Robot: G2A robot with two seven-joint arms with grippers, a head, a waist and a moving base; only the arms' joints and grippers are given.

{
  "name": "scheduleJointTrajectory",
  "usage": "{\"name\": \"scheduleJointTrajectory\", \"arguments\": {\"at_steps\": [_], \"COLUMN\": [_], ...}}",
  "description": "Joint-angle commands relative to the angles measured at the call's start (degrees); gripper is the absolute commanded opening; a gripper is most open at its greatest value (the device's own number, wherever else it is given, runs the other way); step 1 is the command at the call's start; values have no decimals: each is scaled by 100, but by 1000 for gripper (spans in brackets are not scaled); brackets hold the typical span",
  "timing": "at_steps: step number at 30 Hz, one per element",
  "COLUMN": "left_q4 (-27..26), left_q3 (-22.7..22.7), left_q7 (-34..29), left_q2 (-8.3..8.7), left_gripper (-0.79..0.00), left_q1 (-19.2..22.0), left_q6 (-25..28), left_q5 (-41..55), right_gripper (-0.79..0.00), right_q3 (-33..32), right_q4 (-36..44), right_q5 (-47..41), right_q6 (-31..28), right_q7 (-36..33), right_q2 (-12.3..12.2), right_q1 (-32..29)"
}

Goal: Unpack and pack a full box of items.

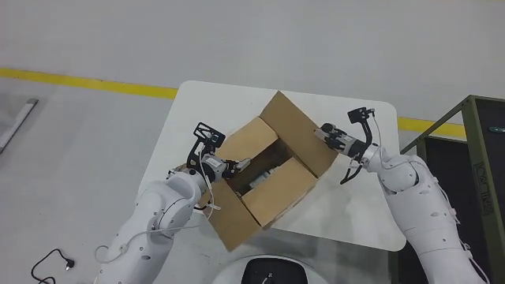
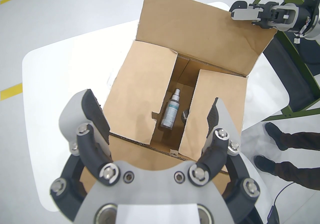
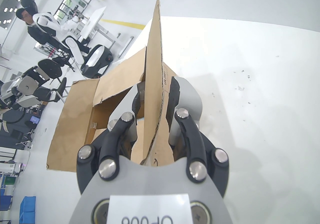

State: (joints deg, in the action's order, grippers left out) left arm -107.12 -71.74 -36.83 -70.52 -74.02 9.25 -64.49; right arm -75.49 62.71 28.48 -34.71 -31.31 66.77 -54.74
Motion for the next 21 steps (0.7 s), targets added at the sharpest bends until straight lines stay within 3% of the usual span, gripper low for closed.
{"name": "scheduleJointTrajectory", "arguments": {"at_steps": [1, 13, 21], "left_q4": [0, 0, 0], "left_q3": [0, 0, 0], "left_q7": [0, 0, 0], "left_q2": [0, 0, 0], "left_gripper": [0, 0, 0], "left_q1": [0, 0, 0], "left_q6": [0, 0, 0], "left_q5": [0, 0, 0], "right_gripper": [-499, -443, -526], "right_q3": [21, 210, 391], "right_q4": [-72, -537, -916], "right_q5": [32, 72, 17], "right_q6": [8, -15, -96], "right_q7": [0, 42, 69], "right_q2": [-5, -1, 34], "right_q1": [4, 48, 170]}}
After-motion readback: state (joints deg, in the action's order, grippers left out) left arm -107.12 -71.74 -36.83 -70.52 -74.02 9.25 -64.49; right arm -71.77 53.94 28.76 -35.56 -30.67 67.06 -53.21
